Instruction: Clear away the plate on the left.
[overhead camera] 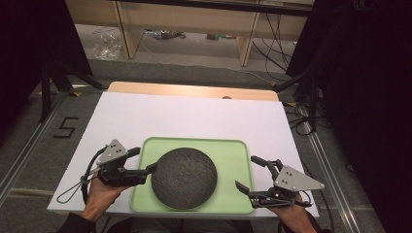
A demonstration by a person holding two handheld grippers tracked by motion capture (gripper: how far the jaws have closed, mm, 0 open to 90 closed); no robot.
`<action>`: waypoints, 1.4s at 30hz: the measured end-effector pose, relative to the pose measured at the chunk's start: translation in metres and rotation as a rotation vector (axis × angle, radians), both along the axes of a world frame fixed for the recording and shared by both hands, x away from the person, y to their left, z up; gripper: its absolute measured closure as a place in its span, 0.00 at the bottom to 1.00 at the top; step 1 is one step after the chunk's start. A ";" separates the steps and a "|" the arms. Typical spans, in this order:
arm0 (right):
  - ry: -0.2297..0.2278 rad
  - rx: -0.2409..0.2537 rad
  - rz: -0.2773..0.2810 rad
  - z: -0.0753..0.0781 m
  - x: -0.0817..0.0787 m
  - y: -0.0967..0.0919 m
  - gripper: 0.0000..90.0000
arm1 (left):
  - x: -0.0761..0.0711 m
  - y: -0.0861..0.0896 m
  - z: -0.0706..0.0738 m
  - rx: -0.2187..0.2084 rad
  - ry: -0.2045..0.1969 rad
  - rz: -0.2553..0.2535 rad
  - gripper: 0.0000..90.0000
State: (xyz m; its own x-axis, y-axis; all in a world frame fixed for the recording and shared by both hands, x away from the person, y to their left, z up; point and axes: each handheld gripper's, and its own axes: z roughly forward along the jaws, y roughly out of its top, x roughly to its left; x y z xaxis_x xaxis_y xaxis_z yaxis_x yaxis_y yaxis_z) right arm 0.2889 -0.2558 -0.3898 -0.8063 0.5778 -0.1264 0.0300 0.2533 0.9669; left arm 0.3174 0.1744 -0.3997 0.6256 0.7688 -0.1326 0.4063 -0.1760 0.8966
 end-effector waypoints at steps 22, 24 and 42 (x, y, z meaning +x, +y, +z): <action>0.001 0.003 -0.008 0.000 -0.001 0.001 0.18 | -0.023 0.002 0.001 0.001 -0.041 -0.010 0.19; 0.001 0.001 -0.008 0.000 -0.001 0.001 0.18 | -0.025 0.003 0.001 -0.002 -0.038 0.003 0.19; -0.009 -0.002 -0.009 0.000 0.000 0.001 0.18 | -0.040 0.008 0.000 0.021 -0.033 0.031 0.19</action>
State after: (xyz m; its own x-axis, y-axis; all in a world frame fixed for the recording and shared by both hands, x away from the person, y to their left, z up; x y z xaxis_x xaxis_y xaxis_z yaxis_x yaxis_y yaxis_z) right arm 0.2884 -0.2552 -0.3900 -0.7999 0.5848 -0.1347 0.0239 0.2553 0.9666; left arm 0.2777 0.1820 -0.3993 0.6055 0.7900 -0.0963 0.3820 -0.1824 0.9060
